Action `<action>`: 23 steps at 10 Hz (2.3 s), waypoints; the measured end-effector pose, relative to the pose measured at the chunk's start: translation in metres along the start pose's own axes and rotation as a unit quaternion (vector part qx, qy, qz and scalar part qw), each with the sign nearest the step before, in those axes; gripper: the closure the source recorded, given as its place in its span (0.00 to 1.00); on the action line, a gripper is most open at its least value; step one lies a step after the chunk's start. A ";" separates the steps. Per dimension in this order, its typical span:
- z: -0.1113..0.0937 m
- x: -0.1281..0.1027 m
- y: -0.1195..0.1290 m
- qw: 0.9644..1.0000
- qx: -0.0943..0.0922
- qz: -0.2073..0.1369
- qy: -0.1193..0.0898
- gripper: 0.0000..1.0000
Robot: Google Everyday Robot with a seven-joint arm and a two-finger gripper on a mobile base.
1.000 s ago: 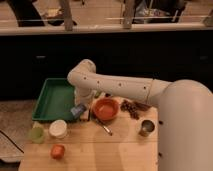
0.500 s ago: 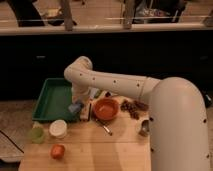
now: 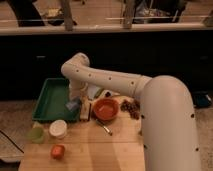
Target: Place sponge in tray
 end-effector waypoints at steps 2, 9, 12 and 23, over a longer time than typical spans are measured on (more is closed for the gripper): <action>0.001 0.007 -0.005 1.000 0.002 -0.009 -0.001 0.98; 0.011 0.026 -0.026 0.999 0.001 -0.033 -0.001 0.98; 0.017 0.036 -0.034 0.999 0.002 -0.046 0.001 0.98; 0.032 0.054 -0.055 0.997 0.015 -0.072 -0.003 0.98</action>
